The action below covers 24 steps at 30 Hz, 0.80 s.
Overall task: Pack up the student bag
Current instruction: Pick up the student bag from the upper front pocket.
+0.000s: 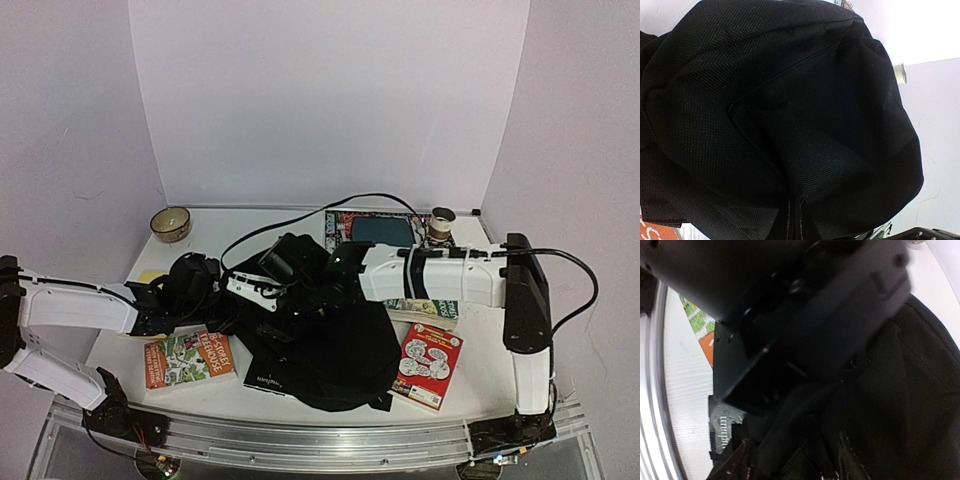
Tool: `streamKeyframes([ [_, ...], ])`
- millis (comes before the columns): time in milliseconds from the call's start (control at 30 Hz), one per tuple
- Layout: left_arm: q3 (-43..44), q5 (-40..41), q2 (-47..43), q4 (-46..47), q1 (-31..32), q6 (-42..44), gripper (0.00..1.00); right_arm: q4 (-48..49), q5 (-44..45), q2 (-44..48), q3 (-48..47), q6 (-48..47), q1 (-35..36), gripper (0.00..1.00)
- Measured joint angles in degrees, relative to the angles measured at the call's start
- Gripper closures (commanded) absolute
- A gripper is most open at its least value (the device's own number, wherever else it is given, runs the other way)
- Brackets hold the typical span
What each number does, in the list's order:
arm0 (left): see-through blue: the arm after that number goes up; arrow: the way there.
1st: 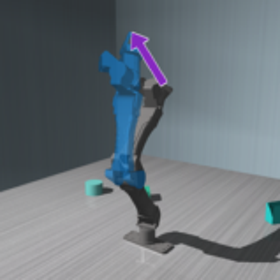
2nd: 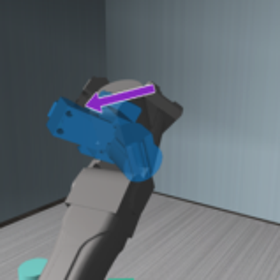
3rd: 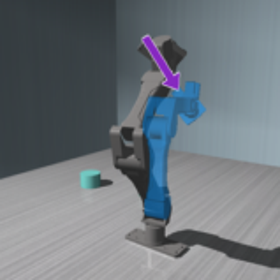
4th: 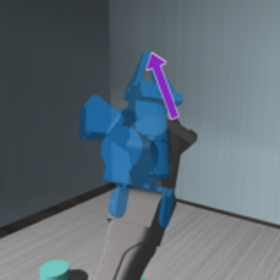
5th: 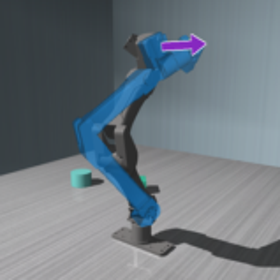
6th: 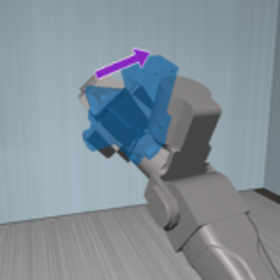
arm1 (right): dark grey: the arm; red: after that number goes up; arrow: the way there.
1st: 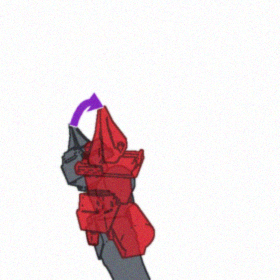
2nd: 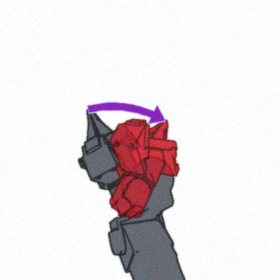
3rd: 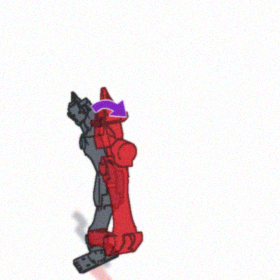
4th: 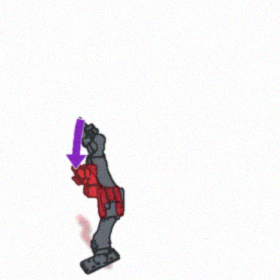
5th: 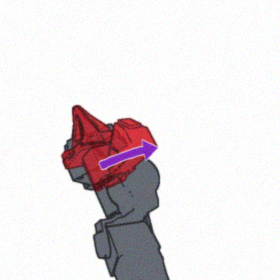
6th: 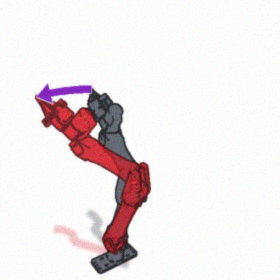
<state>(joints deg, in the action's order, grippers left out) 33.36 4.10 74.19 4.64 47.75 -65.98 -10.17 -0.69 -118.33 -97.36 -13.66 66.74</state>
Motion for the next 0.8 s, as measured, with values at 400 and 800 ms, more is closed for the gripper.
streamKeyframes([
  [400, 0.0, -0.08, 0.12, 0.4, 0.37, -0.09, 1.0, 1.96, 8.73, -2.66, -0.03, -2.66, 0.55, 0.72],
  [800, 0.0, 0.1, 0.53, -0.07, 0.53, -0.11, 1.0, 13.52, 14.24, -2.0, 6.07, -2.13, 0.91, 1.0],
])
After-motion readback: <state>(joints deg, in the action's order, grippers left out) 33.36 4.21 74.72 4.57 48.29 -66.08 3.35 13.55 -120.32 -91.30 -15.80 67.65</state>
